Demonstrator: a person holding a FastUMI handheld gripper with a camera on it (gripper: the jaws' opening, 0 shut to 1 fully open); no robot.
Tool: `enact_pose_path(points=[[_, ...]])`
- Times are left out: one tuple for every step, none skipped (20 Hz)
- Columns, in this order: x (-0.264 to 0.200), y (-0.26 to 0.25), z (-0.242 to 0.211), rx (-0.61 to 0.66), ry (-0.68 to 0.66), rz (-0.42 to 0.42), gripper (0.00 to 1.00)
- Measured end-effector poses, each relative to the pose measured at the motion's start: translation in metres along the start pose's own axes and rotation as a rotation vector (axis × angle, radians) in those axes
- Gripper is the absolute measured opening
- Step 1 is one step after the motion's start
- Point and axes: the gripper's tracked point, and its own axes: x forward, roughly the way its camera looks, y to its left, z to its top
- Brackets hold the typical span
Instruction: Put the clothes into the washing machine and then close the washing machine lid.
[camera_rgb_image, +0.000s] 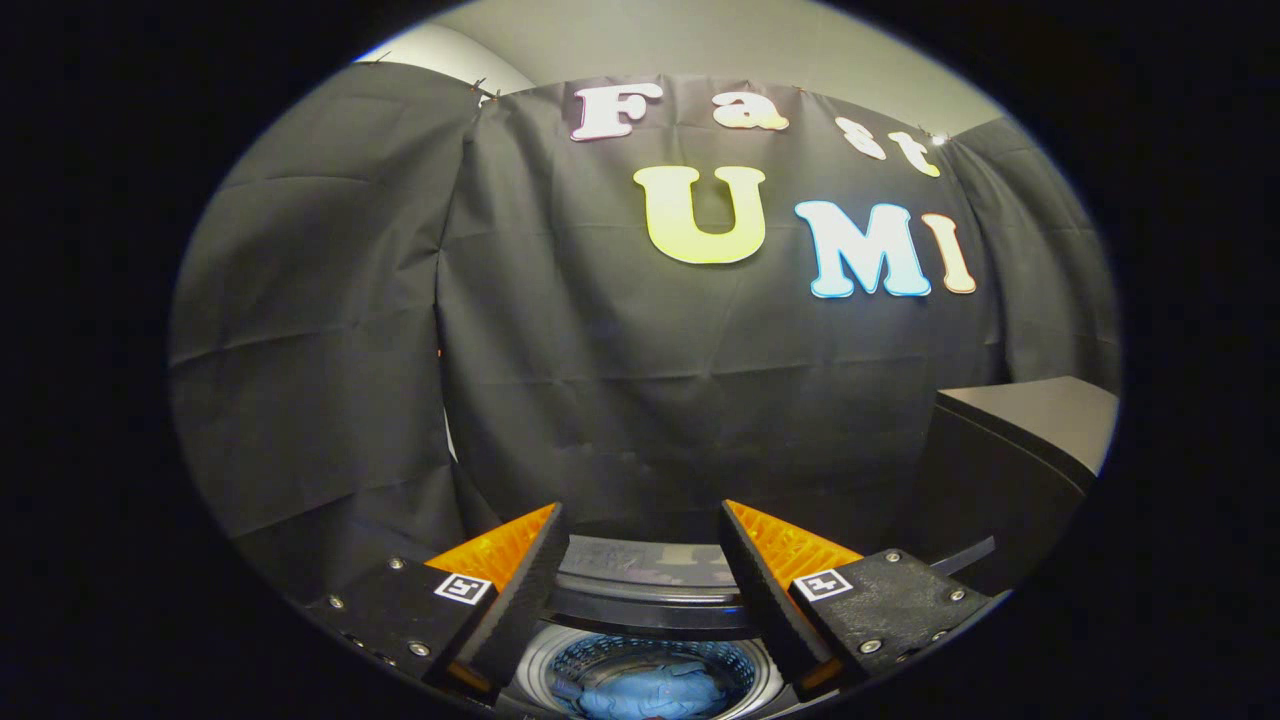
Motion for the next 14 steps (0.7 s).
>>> enact_pose_path(points=[[-0.002, 0.002, -0.01, 0.005, 0.026, 0.007, 0.94], [-0.005, 0.001, -0.02, 0.012, 0.051, 0.007, 0.94], [-0.009, 0.0, -0.028, 0.019, 0.066, 0.007, 0.94], [-0.011, 0.0, -0.032, 0.019, 0.076, 0.009, 0.94], [-0.014, 0.001, -0.037, 0.014, 0.085, 0.009, 0.94], [-0.016, 0.003, -0.04, 0.008, 0.09, 0.015, 0.94], [-0.019, 0.004, -0.041, 0.003, 0.091, 0.022, 0.94], [-0.018, 0.004, -0.042, -0.001, 0.09, 0.027, 0.94], [-0.021, 0.004, -0.04, -0.002, 0.086, 0.032, 0.94], [-0.022, 0.005, -0.04, -0.002, 0.082, 0.037, 0.94], [-0.024, 0.006, -0.037, -0.005, 0.078, 0.038, 0.94], [-0.027, 0.005, -0.034, -0.009, 0.071, 0.038, 0.94], [-0.029, 0.005, -0.03, -0.011, 0.063, 0.04, 0.94], [-0.033, 0.004, -0.027, -0.012, 0.053, 0.04, 0.94]])
